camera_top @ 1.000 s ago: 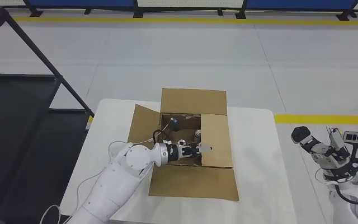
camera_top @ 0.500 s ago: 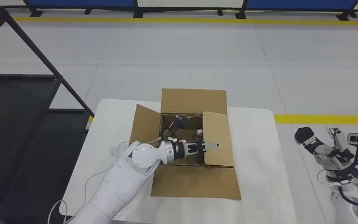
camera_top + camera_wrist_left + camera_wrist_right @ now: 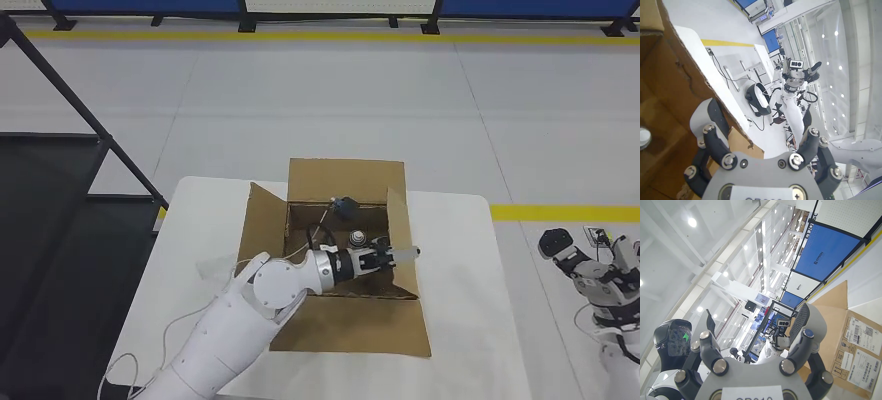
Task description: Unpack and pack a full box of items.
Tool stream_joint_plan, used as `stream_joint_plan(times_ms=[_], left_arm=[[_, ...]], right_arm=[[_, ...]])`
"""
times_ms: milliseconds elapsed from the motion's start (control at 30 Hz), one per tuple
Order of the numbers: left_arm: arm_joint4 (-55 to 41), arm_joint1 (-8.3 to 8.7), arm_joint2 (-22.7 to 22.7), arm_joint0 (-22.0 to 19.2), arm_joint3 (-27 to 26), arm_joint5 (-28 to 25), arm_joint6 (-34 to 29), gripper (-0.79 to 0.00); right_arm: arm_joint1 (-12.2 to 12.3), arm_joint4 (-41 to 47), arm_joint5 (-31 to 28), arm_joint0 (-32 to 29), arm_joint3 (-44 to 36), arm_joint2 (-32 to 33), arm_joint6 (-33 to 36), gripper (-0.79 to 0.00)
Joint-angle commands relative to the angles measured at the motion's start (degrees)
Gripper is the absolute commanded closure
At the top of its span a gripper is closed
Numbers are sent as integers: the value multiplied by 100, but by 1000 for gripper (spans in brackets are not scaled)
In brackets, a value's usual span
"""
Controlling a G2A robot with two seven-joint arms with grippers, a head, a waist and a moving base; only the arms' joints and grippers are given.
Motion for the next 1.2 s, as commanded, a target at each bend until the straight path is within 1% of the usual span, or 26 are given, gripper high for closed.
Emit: stream_joint_plan(times_ms=[0, 133, 233, 500, 767, 900, 1000, 1100, 1167], left_arm=[[11, -71, 107, -78, 40, 51, 147, -785], [40, -249, 384, -260, 176, 122, 400, -785], [58, -403, 622, -428, 373, 182, 486, -785], [110, -870, 1252, -855, 1119, 336, 555, -785], [365, -1327, 1730, -1110, 1923, 395, 634, -785], [453, -1516, 1836, -1170, 2250, 332, 694, -785], [456, -1626, 1848, -1209, 2440, 262, 670, -785], [453, -1700, 1801, -1249, 2551, 167, 647, -785], [417, -1712, 1698, -1269, 2567, 53, 653, -785]], right_arm=[[8, 45, -6, 0, 52, 44, 38, -785], [24, 131, -9, 1, 182, 138, 109, -785], [41, 197, 4, 15, 291, 223, 164, -785], [88, 308, 78, 156, 565, 370, 322, -785], [122, 412, 80, 325, 843, 400, 448, -785], [134, 470, 48, 369, 955, 425, 495, -785], [140, 519, 13, 372, 1005, 444, 519, -785], [144, 553, -2, 379, 1020, 447, 529, -785], [148, 571, 10, 390, 1002, 440, 532, -785]])
